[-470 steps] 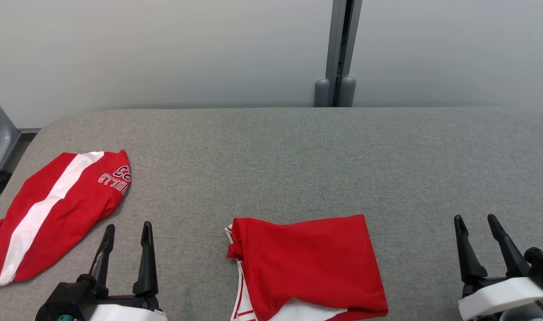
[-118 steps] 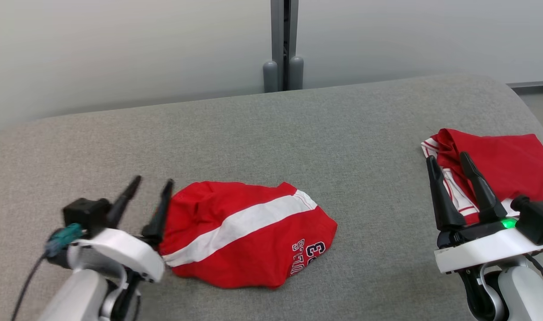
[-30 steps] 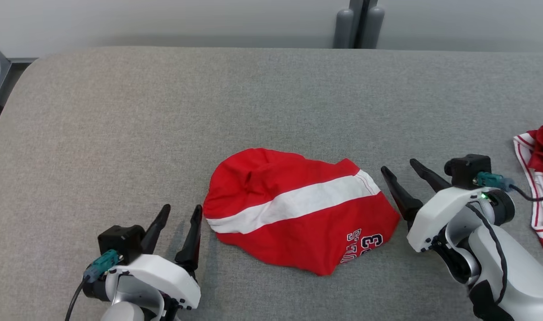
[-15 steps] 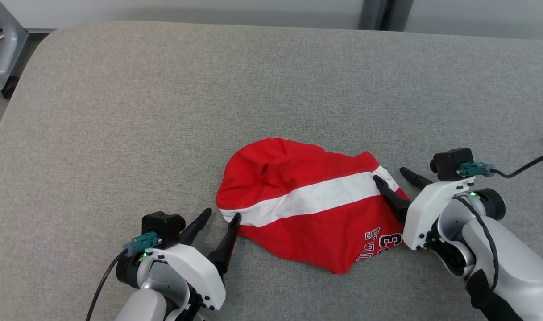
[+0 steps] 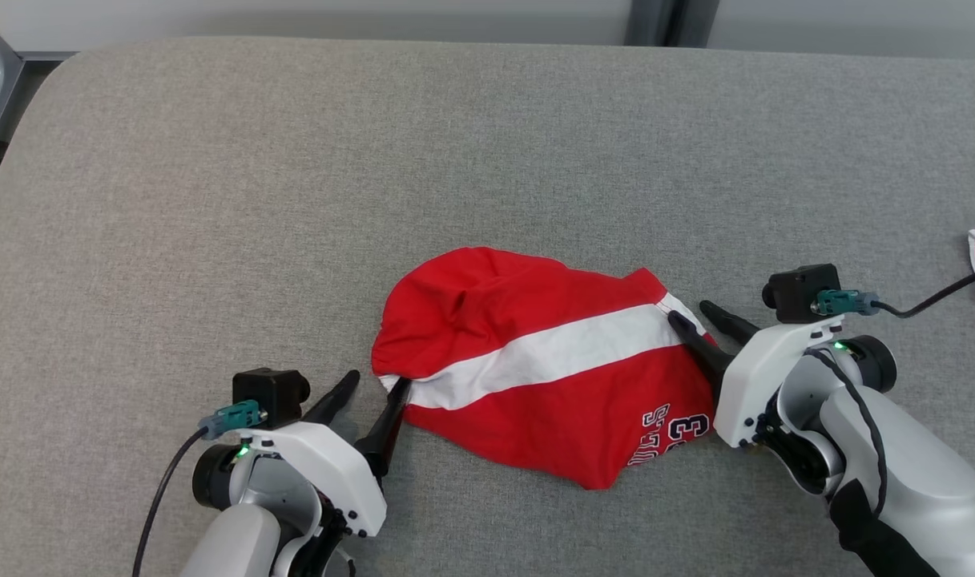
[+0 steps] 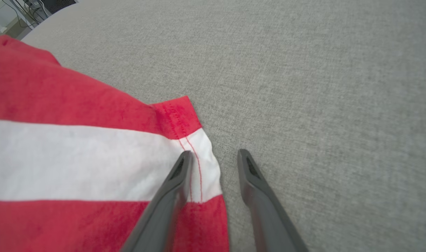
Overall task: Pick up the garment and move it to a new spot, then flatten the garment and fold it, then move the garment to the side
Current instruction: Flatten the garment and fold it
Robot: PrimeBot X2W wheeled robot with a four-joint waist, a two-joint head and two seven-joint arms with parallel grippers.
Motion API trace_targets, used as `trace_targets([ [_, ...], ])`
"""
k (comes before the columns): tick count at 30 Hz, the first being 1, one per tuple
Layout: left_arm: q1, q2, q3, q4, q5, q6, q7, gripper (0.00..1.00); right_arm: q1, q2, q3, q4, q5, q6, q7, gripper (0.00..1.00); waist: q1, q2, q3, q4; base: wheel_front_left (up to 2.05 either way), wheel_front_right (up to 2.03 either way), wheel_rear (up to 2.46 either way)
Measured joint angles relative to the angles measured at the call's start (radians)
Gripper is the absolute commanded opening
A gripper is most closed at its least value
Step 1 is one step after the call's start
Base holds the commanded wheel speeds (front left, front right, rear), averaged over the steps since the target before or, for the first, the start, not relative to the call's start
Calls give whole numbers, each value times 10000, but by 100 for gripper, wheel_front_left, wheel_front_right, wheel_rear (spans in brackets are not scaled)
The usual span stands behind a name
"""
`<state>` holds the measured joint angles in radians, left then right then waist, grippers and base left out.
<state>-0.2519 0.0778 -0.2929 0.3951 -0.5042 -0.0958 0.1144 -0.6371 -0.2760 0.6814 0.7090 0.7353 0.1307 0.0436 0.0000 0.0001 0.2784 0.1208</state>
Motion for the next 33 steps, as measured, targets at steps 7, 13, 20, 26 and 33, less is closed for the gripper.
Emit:
trace_targets([
  [7, 13, 105, -169, -31, -403, -136, 437, 100, -30, 52, 368, 105, 318, 0, -107, 0, 0, 0, -27, 5, 0, 0, 0],
  [13, -118, 159, -357, 180, -514, -221, 360, 0, -84, 35, 644, 171, 589, 0, -295, 0, 0, 0, -106, -10, 0, 0, 0],
  [20, -108, 412, -240, 205, -600, -232, -38, 0, -73, -25, 750, 184, 817, 0, -1076, 0, 0, 0, -458, -93, 0, 0, 0],
  [26, 399, 667, -169, -485, -629, -163, -77, 0, 313, -217, 520, -449, 1394, 0, -2255, 0, 0, -1, -1083, -134, 0, 0, 0],
  [33, 1109, 922, -82, -1672, -698, 176, 109, 0, 1474, -504, -36, -1689, 2165, 0, -2859, 0, 0, 0, -1772, -236, 0, 0, 0],
])
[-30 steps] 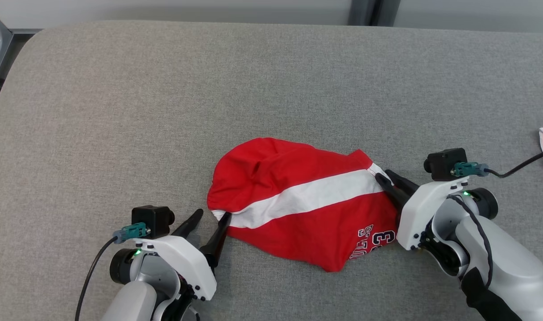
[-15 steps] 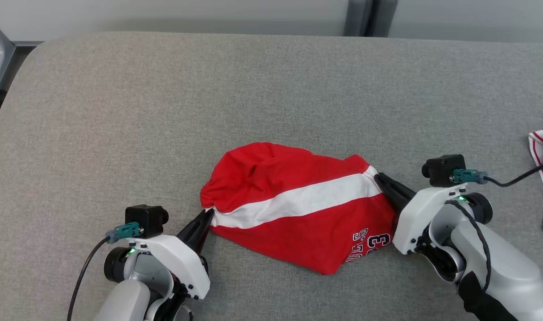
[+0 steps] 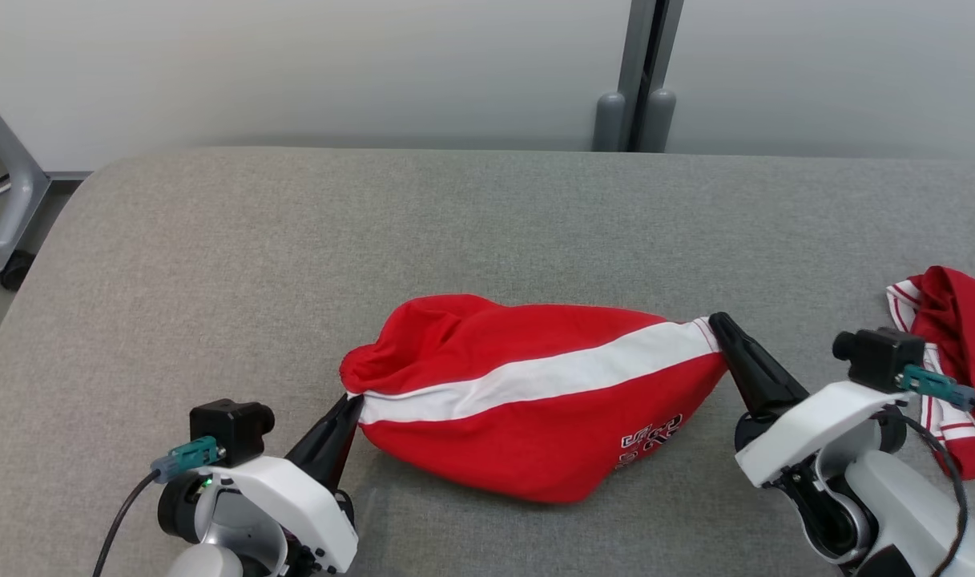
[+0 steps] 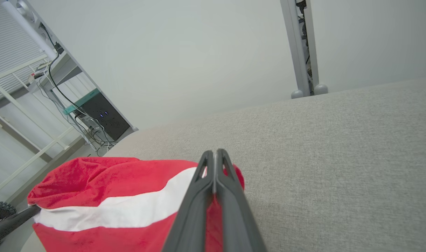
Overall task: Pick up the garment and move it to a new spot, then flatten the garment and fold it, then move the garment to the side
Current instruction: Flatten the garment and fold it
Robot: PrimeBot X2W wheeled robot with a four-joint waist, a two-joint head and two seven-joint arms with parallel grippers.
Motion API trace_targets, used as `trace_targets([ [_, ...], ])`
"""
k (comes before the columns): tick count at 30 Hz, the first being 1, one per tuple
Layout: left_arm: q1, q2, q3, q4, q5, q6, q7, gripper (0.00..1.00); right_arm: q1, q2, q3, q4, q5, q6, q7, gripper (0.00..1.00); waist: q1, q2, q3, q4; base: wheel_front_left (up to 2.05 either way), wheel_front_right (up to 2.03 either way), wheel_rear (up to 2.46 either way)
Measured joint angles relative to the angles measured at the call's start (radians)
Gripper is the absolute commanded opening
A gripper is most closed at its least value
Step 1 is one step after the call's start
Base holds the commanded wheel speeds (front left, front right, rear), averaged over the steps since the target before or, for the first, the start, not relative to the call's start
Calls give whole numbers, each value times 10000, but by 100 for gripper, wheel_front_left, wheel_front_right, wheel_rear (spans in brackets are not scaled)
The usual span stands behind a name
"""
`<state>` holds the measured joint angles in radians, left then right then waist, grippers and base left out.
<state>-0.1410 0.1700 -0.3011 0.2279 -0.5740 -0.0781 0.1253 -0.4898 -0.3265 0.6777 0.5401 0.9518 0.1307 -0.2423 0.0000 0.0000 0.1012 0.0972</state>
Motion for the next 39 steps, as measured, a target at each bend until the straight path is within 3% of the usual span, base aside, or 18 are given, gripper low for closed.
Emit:
trace_targets([
  [6, 198, 360, 109, -1172, 52, 265, 343, 0, 991, -253, -1030, -1732, 364, 0, -153, 0, 0, 0, -294, -357, 0, 0, 0],
  [14, -1696, 974, 307, -1269, 309, 171, 876, 0, -113, -314, -1187, -1985, 215, 0, 159, 0, 0, 0, 191, -771, 0, 0, 0],
  [23, -5375, 1283, 125, -44, 217, -280, 1755, 0, -2994, -439, -1254, -1567, 447, 0, 846, 0, 0, 0, 1498, -1029, 0, 0, 0],
  [31, -9182, 1294, -257, 1929, 192, -453, 2109, 0, -6502, -98, -1243, -240, 853, 0, 876, 0, 0, 0, 2956, -1222, 0, 0, 0],
  [39, -12473, 1208, -499, 3741, 207, -500, 1599, 0, -9333, 79, -1143, 874, 1043, 0, 290, 0, 0, 0, 4075, -1355, 0, 0, 0],
])
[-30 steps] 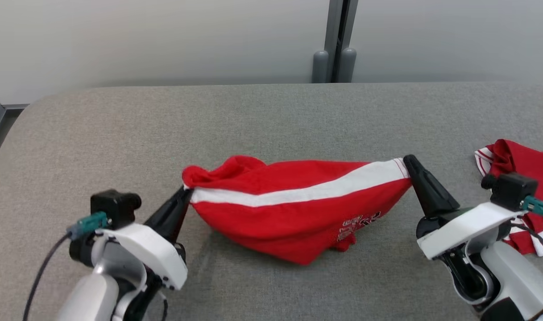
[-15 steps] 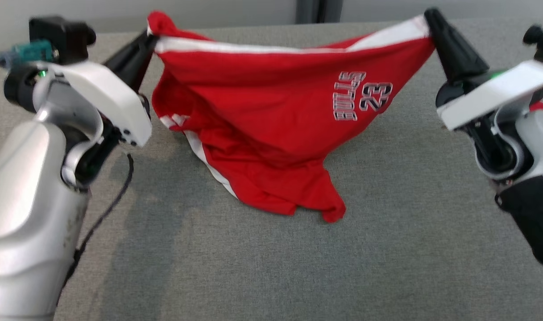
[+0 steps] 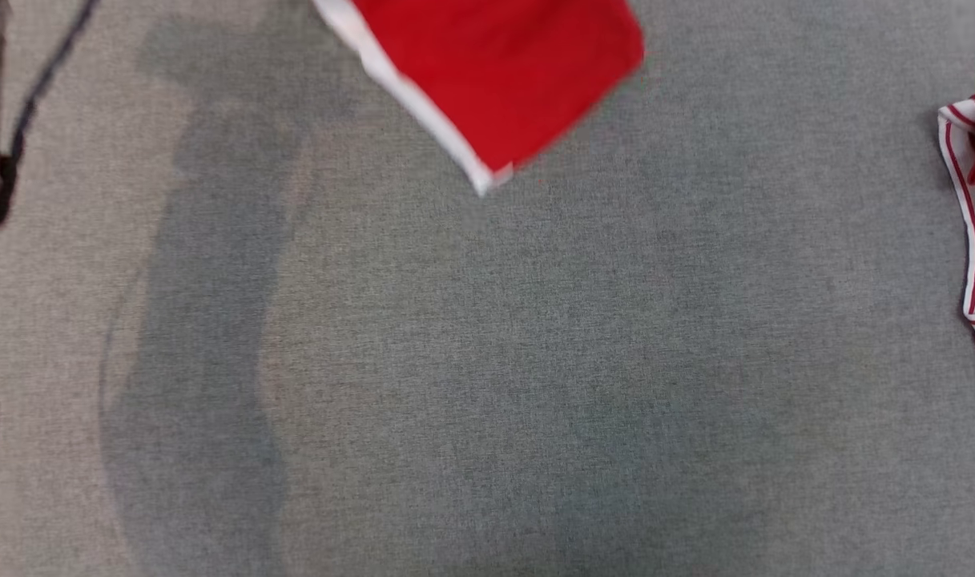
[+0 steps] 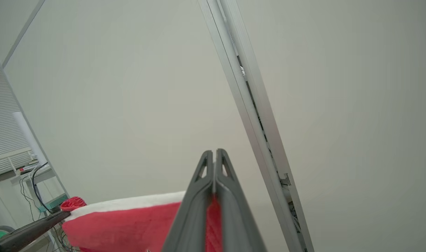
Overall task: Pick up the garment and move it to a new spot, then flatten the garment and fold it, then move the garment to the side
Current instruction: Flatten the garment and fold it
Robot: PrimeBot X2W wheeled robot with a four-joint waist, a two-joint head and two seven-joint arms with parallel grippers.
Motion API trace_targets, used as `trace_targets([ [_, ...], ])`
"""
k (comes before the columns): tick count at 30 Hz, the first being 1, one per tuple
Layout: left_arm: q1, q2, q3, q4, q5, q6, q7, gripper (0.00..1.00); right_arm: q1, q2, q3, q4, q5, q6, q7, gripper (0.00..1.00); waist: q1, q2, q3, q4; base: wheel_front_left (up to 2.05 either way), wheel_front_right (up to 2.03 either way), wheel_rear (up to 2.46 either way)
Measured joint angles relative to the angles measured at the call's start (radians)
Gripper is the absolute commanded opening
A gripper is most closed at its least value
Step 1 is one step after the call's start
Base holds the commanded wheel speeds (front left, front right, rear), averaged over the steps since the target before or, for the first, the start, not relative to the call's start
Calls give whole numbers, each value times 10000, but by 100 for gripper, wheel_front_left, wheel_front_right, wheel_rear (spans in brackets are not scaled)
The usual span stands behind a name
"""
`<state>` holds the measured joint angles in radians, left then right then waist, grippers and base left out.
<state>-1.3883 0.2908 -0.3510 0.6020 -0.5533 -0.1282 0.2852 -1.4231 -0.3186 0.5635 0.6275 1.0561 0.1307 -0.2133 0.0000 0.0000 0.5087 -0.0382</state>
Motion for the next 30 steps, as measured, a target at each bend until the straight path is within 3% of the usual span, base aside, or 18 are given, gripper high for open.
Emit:
trace_targets([
  [6, -1383, -236, -238, 1139, -192, -15, -552, 0, -1213, 12, 132, 368, 36, 0, -349, 0, 0, 0, 246, -104, 0, 0, 0],
  [12, -1383, -230, -995, 1611, -800, -15, -984, 0, -1230, -44, 518, 201, 42, 0, -443, 0, 0, 0, 202, -79, 0, 0, 0],
  [17, 154, 6, -1906, 1450, -1871, -15, -1099, 0, 226, -253, 1490, -113, 309, 0, -470, 0, 0, 0, -224, -76, 0, 0, 0],
  [24, 2922, 1035, -2980, 449, -3147, -15, -905, 0, 2727, -767, 2811, -851, 1064, 0, -424, 0, 0, 0, -1287, -208, 0, 0, 0],
  [30, 5404, 1549, -3196, -535, -3812, 138, -625, 0, 4612, -1302, 3860, -1484, 1386, 0, -261, 0, 0, 0, -2372, -349, 0, 0, 0],
])
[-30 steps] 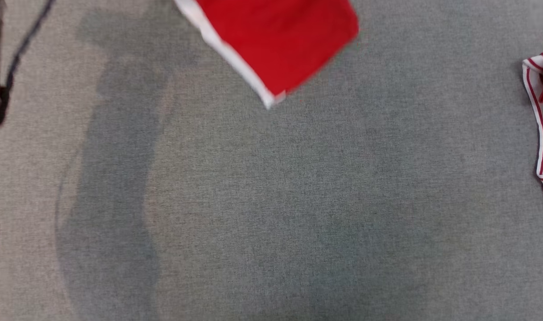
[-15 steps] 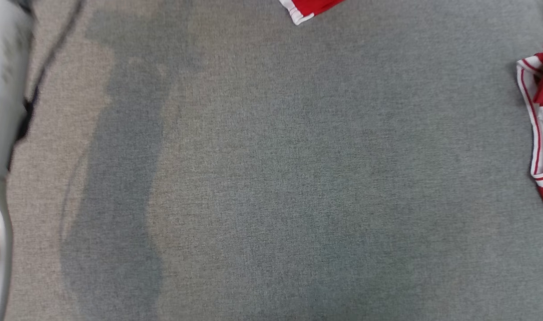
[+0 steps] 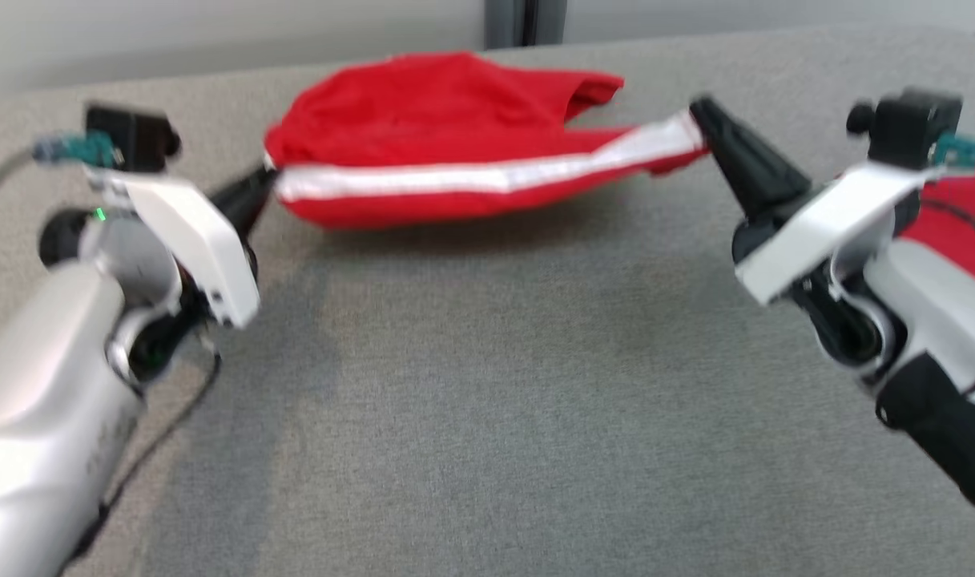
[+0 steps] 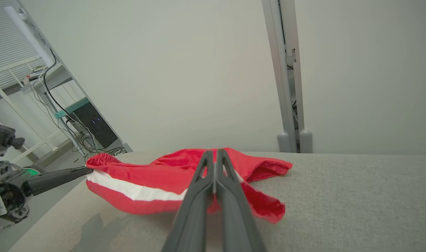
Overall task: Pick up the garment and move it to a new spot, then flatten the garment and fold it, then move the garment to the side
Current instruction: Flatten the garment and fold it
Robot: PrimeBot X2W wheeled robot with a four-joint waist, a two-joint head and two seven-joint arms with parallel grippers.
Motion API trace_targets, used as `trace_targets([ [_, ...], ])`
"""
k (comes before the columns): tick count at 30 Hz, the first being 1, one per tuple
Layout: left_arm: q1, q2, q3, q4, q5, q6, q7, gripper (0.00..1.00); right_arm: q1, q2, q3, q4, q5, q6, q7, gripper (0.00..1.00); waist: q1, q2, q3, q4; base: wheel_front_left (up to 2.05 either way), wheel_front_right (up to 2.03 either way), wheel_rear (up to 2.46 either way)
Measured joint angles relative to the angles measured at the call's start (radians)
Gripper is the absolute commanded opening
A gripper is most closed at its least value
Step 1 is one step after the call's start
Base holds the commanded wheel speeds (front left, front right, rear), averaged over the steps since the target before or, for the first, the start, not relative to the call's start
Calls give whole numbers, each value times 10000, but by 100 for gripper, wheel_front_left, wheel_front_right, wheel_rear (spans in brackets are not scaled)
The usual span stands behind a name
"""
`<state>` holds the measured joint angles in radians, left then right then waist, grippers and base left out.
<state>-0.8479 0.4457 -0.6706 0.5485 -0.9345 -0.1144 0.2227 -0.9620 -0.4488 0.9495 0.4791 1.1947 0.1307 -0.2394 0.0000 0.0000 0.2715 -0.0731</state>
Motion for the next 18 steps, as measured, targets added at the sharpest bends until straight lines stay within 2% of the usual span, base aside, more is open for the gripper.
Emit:
trace_targets([
  [8, 3516, 420, 265, -2872, -1007, 1162, -391, 0, 2240, -734, 174, -1183, 63, 0, -167, 0, 0, 0, -1126, -112, 0, 0, 0],
  [13, 5389, 1085, 221, -4913, -1028, 2159, -558, 0, 3763, -1325, -700, -2228, -31, 0, -211, 0, 0, 0, -1438, -99, 0, 0, 0],
  [18, 6595, 1590, 460, -6972, -1126, 3129, -635, 0, 5427, -1885, -1691, -3363, -453, 0, -221, 0, 0, 0, -1464, 55, 0, 0, 0],
])
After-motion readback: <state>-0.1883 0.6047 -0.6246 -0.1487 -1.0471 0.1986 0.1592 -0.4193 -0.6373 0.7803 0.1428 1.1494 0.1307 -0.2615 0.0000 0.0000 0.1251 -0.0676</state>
